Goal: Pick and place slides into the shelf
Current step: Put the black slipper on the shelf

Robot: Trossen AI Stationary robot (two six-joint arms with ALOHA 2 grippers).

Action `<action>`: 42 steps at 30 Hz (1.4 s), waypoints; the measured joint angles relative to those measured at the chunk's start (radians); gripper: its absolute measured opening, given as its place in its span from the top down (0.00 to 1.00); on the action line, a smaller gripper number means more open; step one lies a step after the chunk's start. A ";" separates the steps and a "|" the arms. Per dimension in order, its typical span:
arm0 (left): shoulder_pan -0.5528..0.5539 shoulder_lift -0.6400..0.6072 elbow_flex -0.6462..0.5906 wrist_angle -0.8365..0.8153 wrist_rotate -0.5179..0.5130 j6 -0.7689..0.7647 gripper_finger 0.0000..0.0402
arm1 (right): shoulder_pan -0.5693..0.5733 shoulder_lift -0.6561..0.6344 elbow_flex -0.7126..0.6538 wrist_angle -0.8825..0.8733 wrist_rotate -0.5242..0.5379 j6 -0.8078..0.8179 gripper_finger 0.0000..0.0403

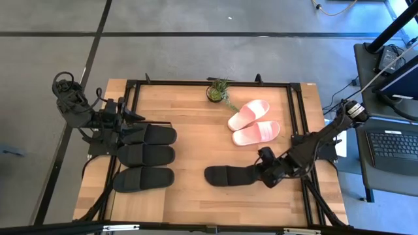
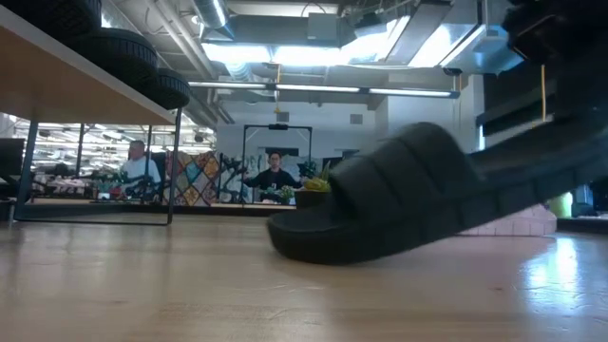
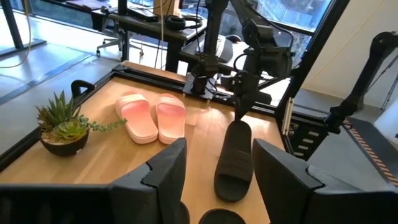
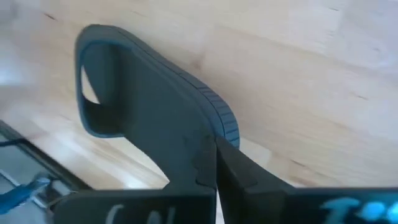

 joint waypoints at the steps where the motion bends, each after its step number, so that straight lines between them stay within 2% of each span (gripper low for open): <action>1: 0.000 0.000 0.000 0.000 0.000 0.000 0.56 | -0.009 0.000 0.000 0.012 0.005 -0.008 1.00; 8: 0.000 0.000 0.000 0.000 0.000 0.000 0.56 | -0.075 0.011 0.001 0.118 0.028 -0.108 1.00; 17: 0.000 0.000 0.000 0.000 0.000 -0.001 0.56 | -0.134 0.113 0.001 0.255 0.024 -0.179 1.00; 28: 0.000 0.000 0.000 0.000 0.000 -0.001 0.56 | -0.142 0.245 0.001 0.404 0.020 -0.181 1.00; 37: 0.000 0.000 0.000 -0.003 0.001 -0.002 0.56 | -0.142 0.340 0.001 0.458 -0.014 -0.155 1.00; 42: 0.000 0.000 0.000 -0.006 0.001 -0.002 0.56 | -0.142 0.351 0.001 0.457 -0.013 -0.153 0.94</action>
